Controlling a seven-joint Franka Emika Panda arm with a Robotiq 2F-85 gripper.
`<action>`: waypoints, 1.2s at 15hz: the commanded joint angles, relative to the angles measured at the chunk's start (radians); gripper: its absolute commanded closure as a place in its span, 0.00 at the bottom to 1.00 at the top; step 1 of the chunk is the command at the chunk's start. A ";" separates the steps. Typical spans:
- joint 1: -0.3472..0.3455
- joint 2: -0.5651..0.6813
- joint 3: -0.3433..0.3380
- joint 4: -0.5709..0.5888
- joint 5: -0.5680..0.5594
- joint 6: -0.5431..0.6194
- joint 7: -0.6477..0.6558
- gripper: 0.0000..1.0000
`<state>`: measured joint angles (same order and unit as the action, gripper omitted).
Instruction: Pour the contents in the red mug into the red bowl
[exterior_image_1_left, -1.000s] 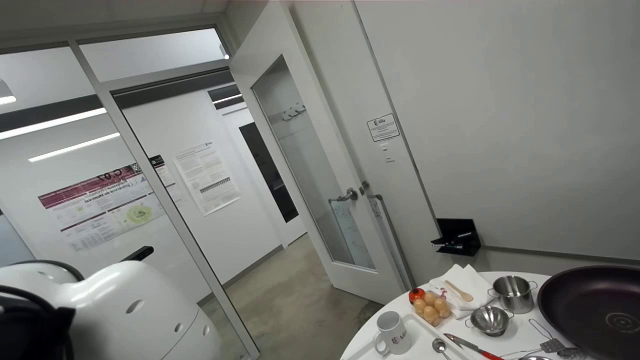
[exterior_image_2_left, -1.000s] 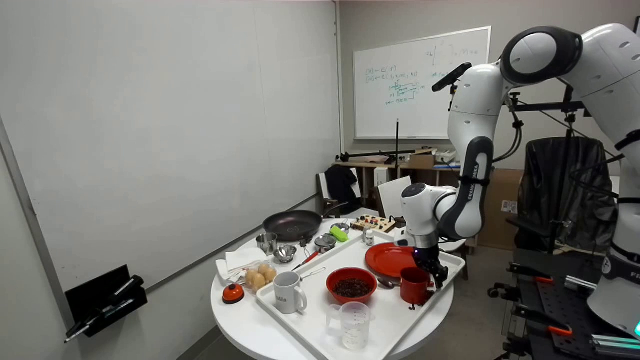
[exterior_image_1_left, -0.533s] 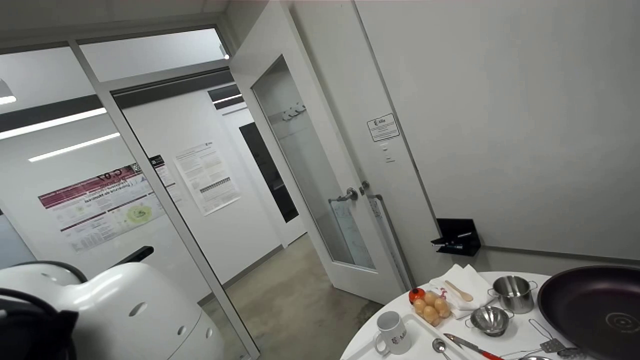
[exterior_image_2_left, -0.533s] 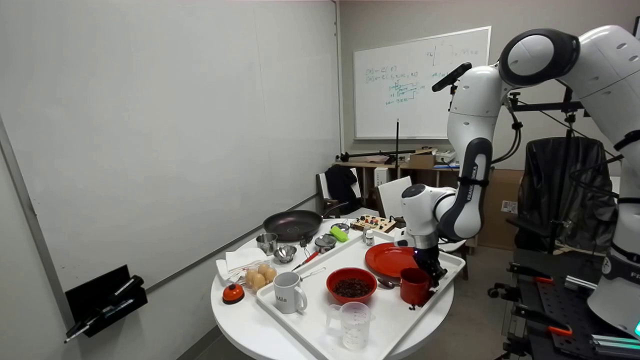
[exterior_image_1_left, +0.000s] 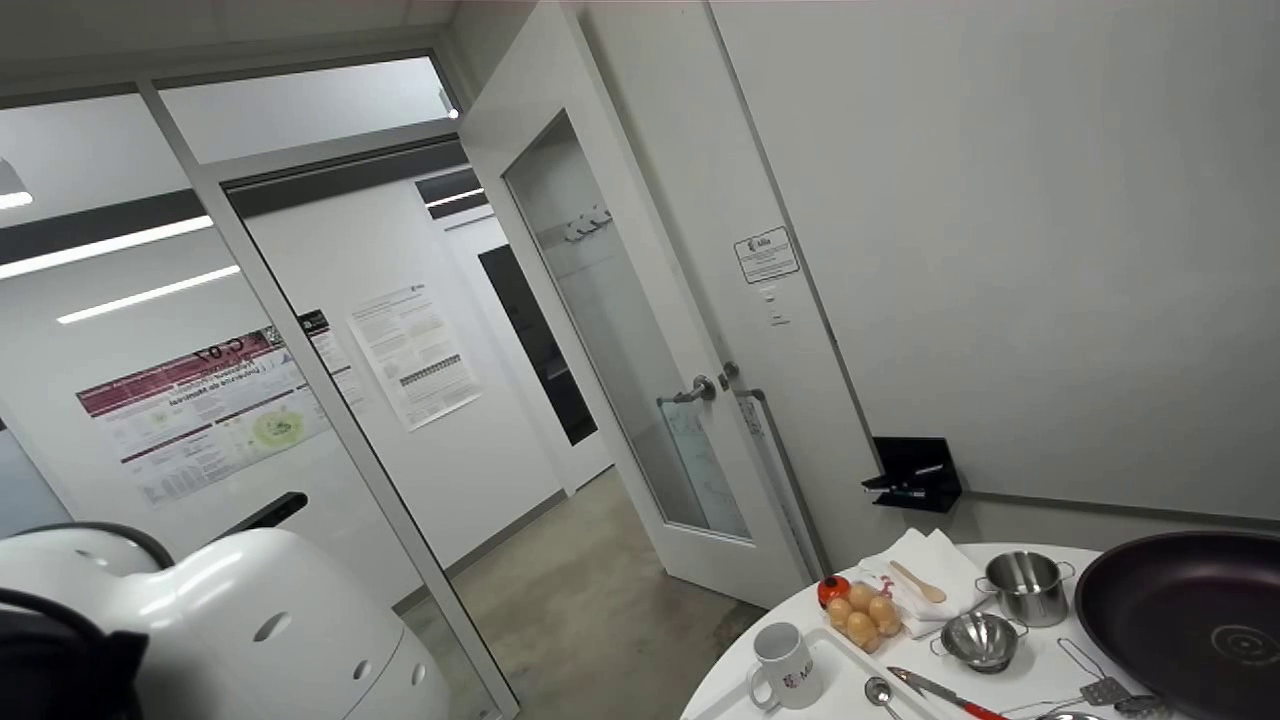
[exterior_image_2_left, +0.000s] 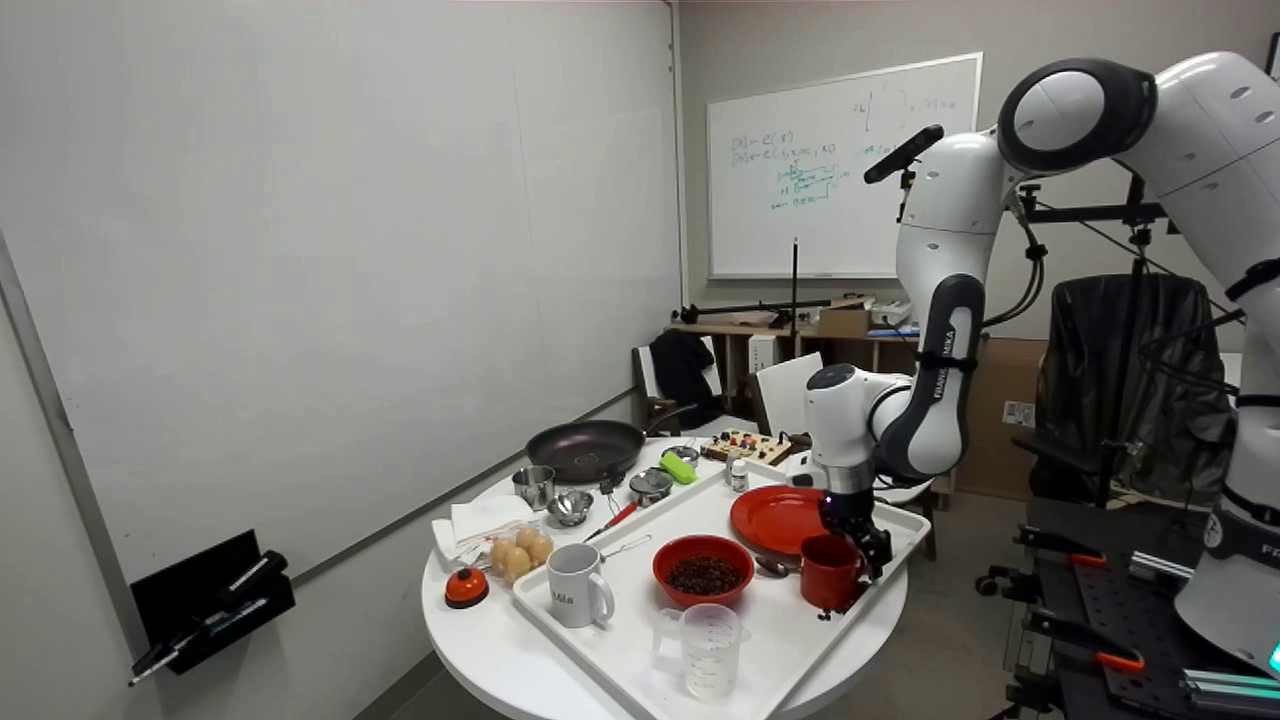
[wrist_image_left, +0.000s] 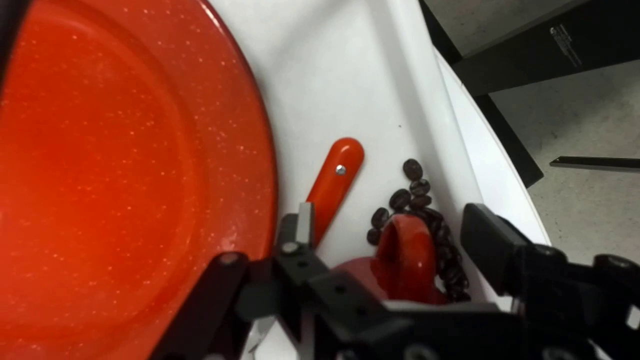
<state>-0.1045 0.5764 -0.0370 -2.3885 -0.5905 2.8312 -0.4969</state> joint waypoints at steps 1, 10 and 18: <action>-0.023 -0.006 0.018 -0.004 0.027 0.029 -0.030 0.44; -0.054 -0.009 0.027 -0.004 0.036 0.070 -0.042 1.00; -0.079 -0.076 0.038 -0.053 0.047 0.101 -0.046 0.96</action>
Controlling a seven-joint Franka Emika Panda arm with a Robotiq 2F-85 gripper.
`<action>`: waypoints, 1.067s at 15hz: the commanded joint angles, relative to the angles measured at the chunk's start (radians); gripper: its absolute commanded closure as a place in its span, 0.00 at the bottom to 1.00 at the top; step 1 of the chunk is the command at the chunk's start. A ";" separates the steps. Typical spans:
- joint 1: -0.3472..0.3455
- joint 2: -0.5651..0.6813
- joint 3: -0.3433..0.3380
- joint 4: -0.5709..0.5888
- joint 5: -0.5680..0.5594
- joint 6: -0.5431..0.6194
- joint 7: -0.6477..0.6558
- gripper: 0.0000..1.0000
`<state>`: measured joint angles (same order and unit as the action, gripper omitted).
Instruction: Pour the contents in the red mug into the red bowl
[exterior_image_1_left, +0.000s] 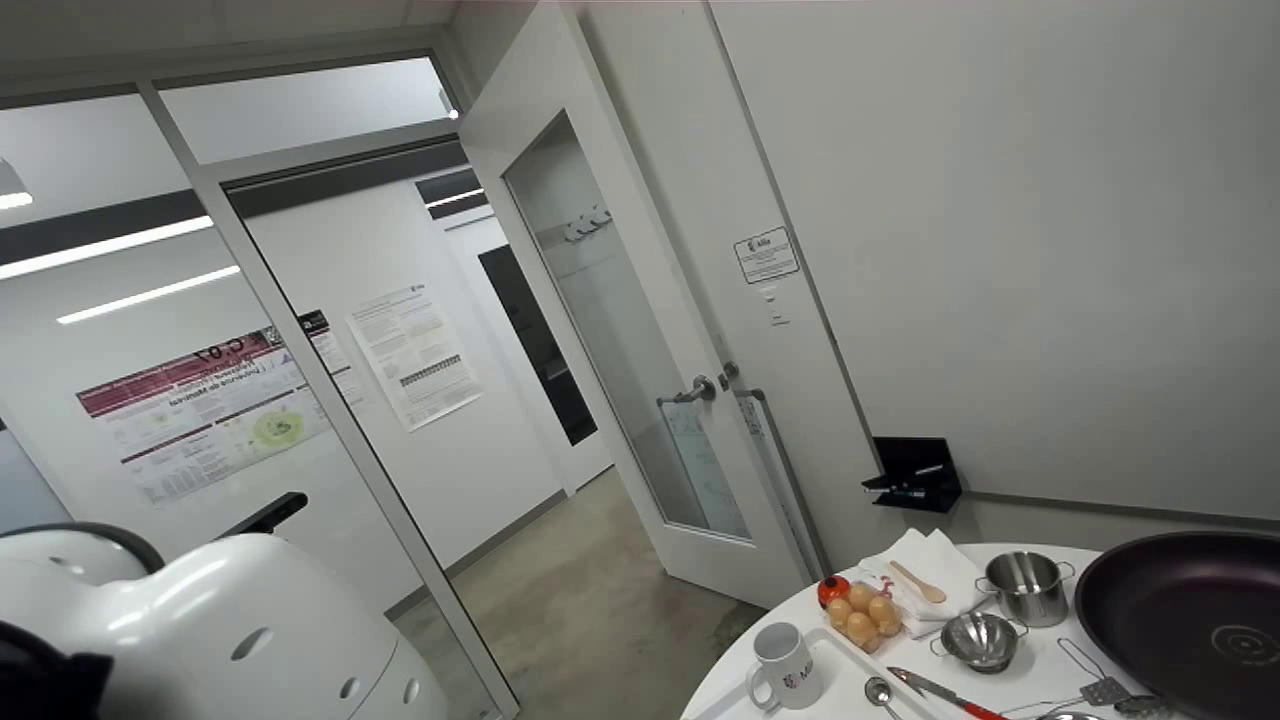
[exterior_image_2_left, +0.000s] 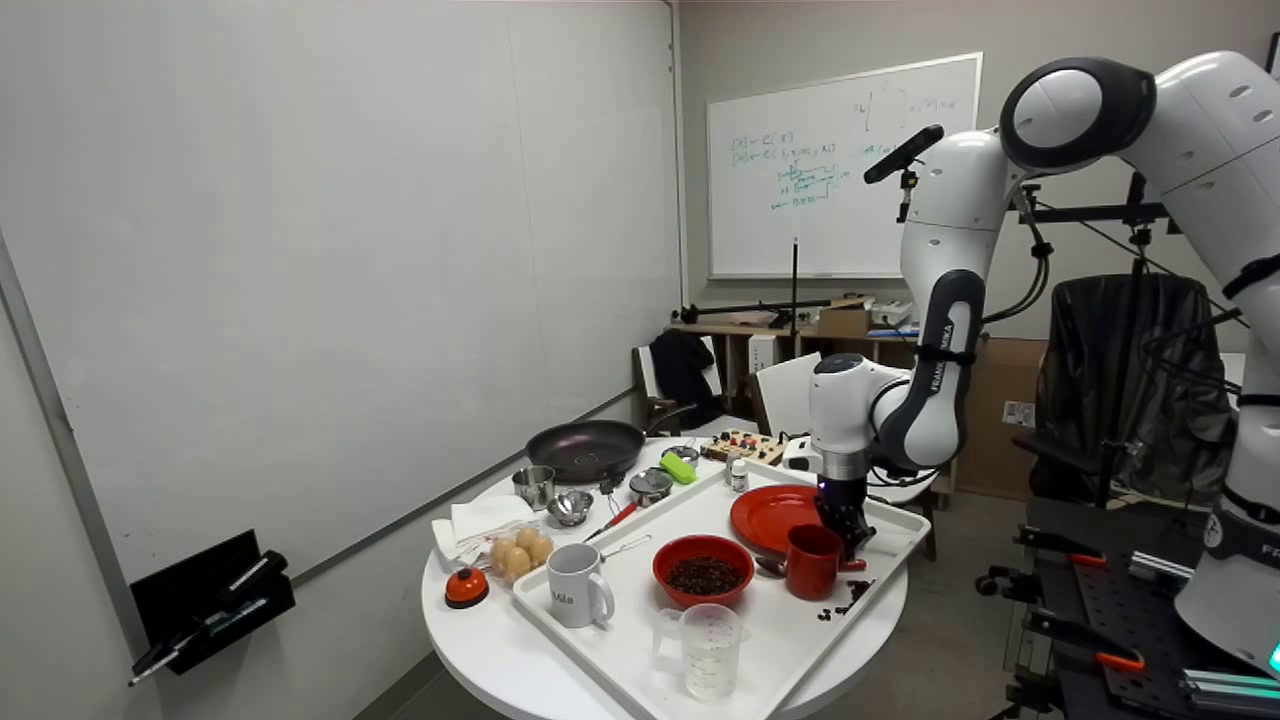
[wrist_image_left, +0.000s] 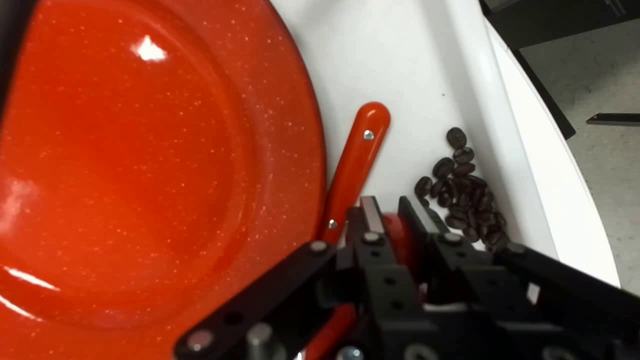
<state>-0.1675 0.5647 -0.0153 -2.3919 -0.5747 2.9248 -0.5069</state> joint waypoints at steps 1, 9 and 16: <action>-0.019 -0.081 0.021 -0.059 0.032 -0.007 -0.045 0.96; 0.007 -0.241 0.058 -0.069 0.079 -0.244 -0.159 0.96; 0.105 -0.305 0.049 0.123 0.059 -0.539 -0.239 0.96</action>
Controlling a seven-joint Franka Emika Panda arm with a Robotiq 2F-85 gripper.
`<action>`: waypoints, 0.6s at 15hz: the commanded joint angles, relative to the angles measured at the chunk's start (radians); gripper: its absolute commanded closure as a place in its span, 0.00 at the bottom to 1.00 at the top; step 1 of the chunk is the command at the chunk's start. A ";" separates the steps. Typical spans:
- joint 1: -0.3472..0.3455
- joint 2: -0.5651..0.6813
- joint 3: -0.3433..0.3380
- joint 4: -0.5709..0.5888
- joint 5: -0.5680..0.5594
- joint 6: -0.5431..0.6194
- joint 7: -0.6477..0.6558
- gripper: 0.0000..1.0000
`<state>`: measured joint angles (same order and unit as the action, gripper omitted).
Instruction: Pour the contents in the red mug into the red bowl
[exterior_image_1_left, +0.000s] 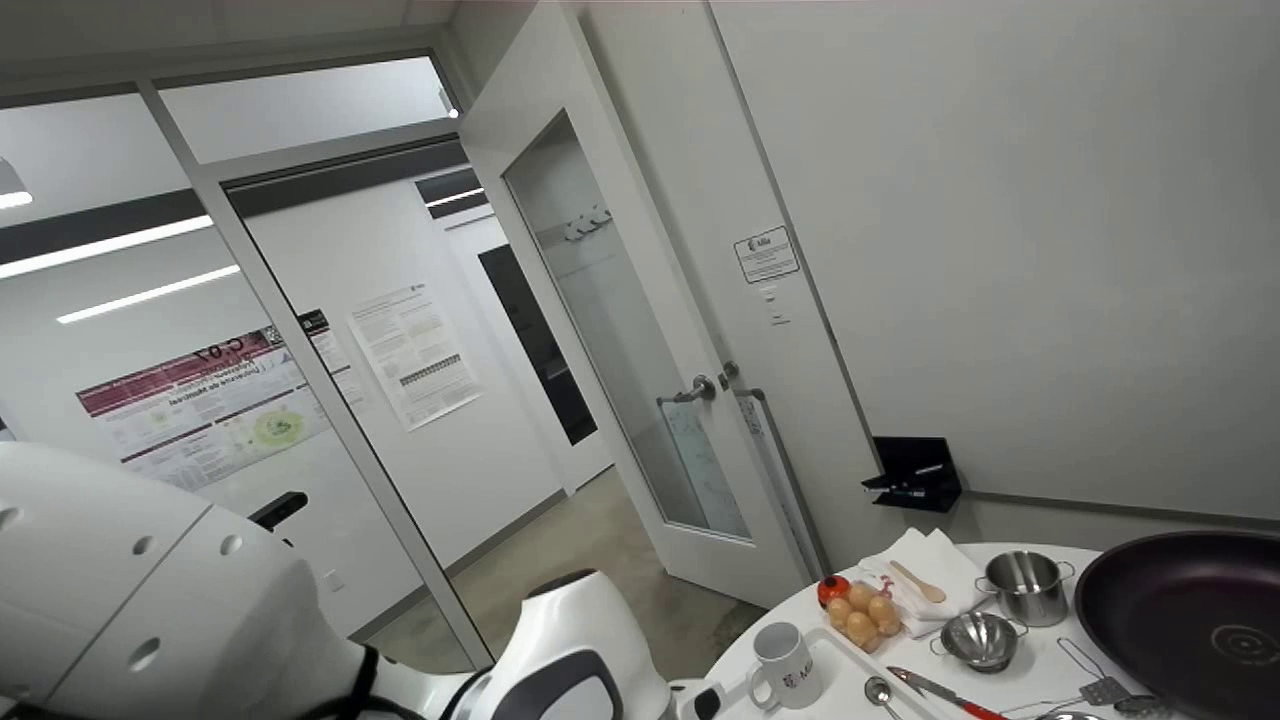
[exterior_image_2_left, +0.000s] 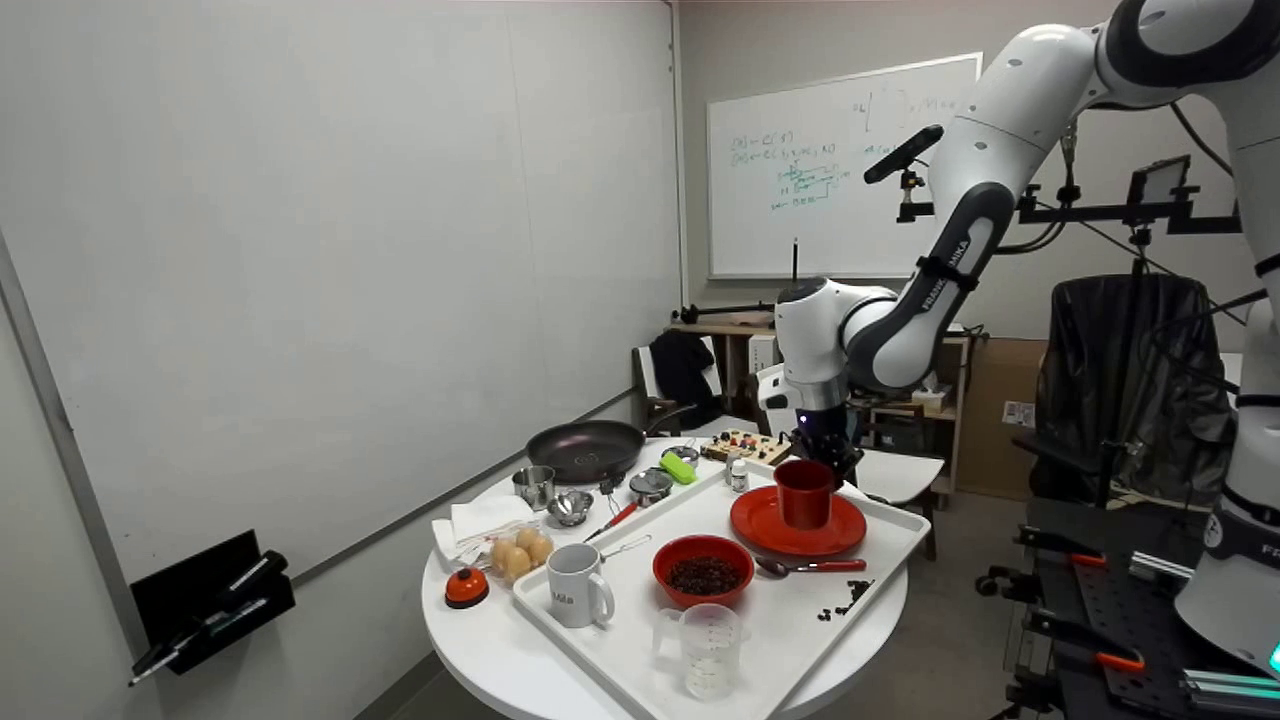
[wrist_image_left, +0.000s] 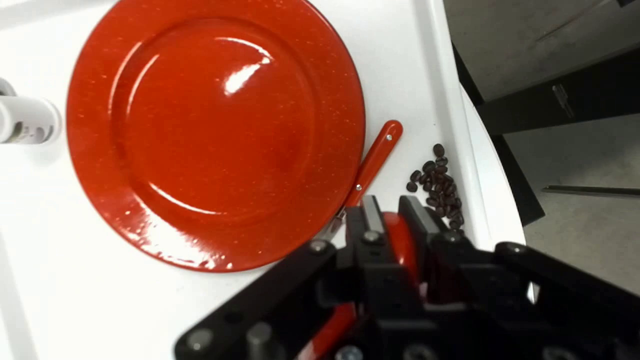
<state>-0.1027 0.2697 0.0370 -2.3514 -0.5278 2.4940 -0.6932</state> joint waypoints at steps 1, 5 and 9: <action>0.049 -0.007 -0.003 0.107 0.009 -0.132 -0.062 0.96; 0.082 0.050 0.003 0.239 0.016 -0.217 -0.108 0.96; 0.103 0.121 0.004 0.356 0.017 -0.289 -0.132 0.96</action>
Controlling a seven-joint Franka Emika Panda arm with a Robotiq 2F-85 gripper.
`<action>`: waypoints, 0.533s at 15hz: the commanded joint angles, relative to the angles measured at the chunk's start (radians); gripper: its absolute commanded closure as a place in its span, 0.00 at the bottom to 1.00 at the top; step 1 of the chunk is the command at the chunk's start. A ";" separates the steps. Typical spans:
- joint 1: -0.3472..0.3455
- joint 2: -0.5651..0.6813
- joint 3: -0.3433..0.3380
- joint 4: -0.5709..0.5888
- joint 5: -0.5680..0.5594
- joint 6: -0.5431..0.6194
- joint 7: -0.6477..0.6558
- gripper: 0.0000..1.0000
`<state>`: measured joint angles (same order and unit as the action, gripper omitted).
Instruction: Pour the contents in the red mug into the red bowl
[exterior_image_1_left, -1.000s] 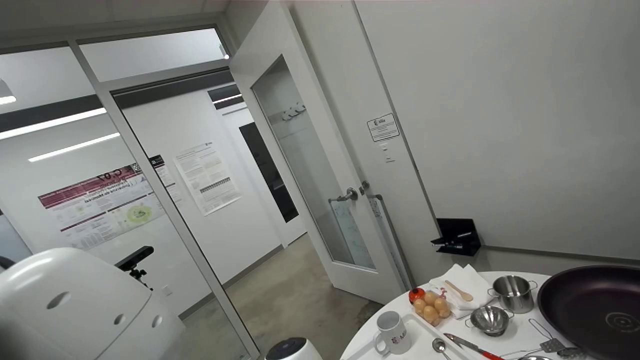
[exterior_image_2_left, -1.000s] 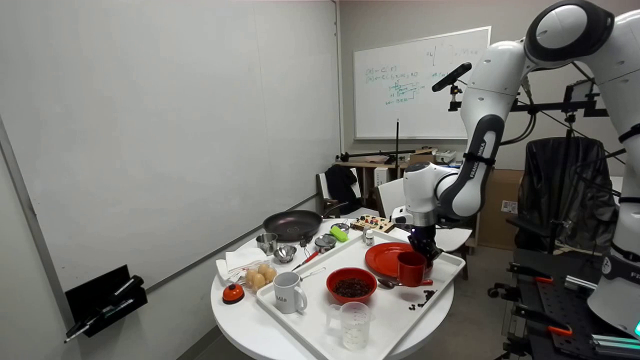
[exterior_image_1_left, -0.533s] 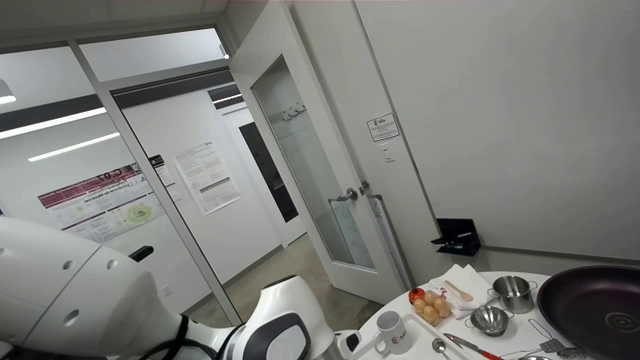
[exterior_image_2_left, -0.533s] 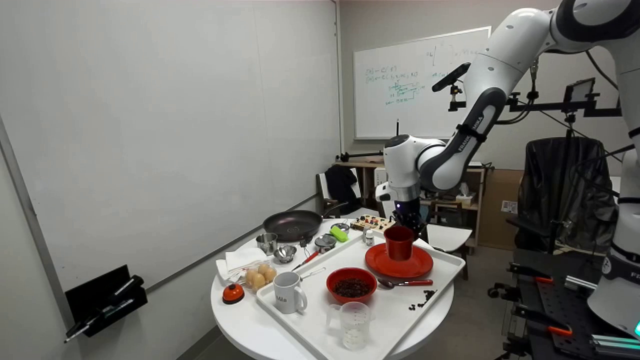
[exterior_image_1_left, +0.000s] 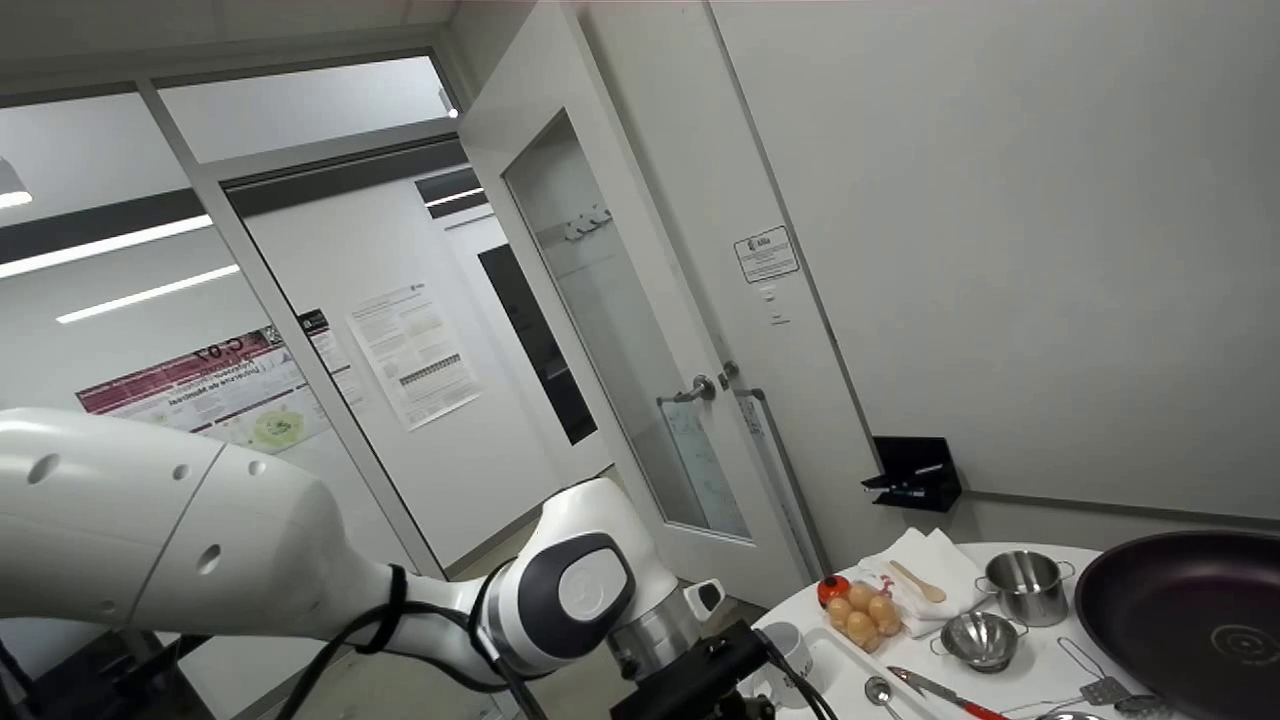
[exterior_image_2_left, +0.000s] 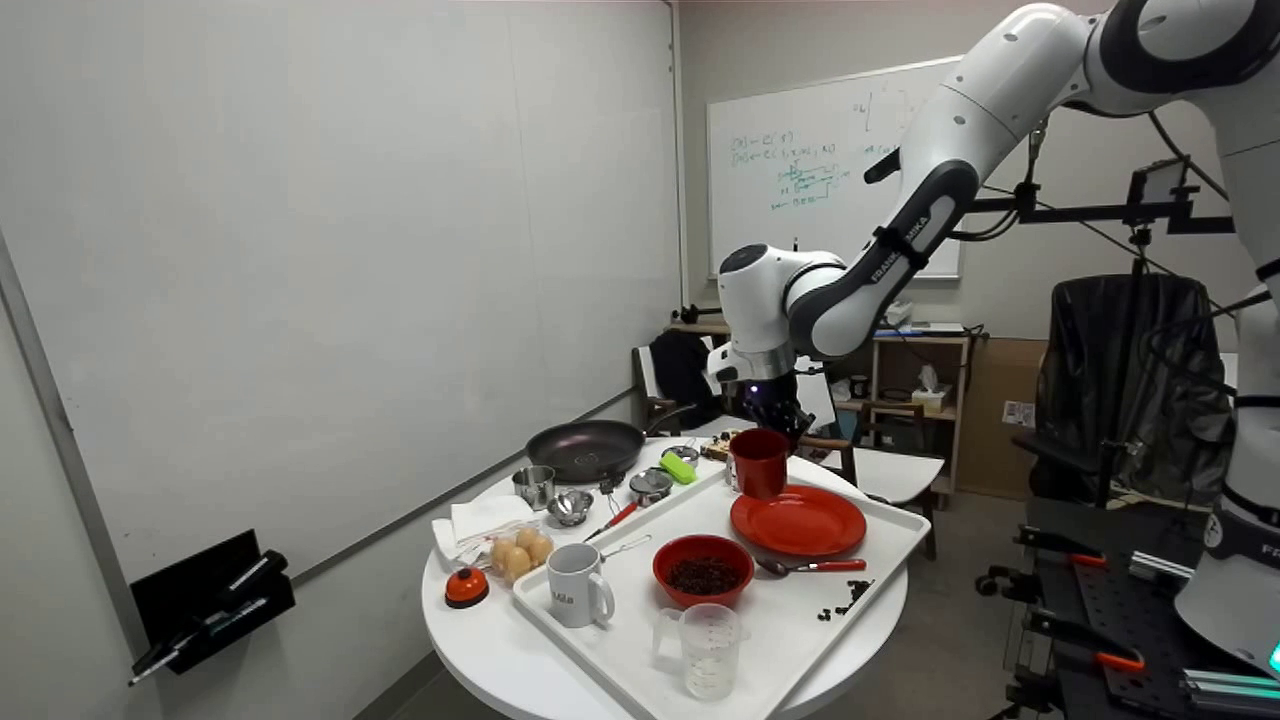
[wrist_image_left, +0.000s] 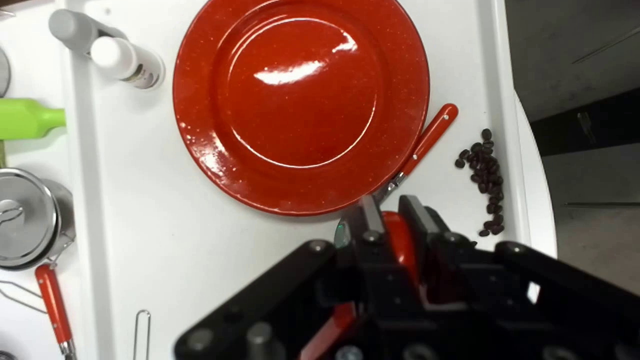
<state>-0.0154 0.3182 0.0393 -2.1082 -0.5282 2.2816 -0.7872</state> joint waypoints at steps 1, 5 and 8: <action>0.022 0.090 0.001 0.140 0.015 -0.097 -0.037 0.96; 0.055 0.164 -0.007 0.241 -0.006 -0.213 0.008 0.96; 0.076 0.204 -0.009 0.292 -0.017 -0.276 0.043 0.96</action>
<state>0.0306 0.4685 0.0388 -1.8995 -0.5317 2.0872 -0.7776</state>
